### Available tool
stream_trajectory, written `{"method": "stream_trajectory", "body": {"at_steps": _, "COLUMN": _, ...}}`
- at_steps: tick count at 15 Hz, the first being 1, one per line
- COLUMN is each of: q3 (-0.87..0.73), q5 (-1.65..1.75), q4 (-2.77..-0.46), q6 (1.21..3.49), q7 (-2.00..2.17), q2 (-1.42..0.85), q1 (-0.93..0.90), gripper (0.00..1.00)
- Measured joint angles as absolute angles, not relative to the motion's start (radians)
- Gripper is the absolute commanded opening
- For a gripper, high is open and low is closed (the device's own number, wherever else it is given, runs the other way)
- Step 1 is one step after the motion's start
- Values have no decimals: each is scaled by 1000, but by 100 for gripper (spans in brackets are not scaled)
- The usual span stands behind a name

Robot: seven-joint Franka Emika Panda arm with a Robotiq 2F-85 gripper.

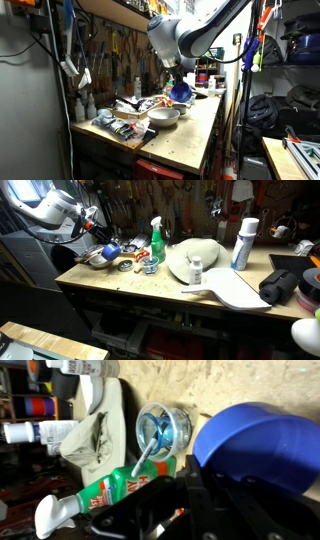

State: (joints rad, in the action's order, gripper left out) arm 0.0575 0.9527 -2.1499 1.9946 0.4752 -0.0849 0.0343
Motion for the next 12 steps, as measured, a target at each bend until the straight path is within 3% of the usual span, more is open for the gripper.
{"method": "stream_trajectory", "body": {"at_steps": 7, "q3": 0, "q5": 622, "q4": -2256, "q6": 2220, "q7": 257, "q2": 49, "q1": 35, "gripper": 7}}
{"method": "stream_trajectory", "body": {"at_steps": 12, "q3": -13, "q5": 542, "q4": -2262, "q6": 2290, "q7": 319, "q2": 68, "q1": 43, "gripper": 7}}
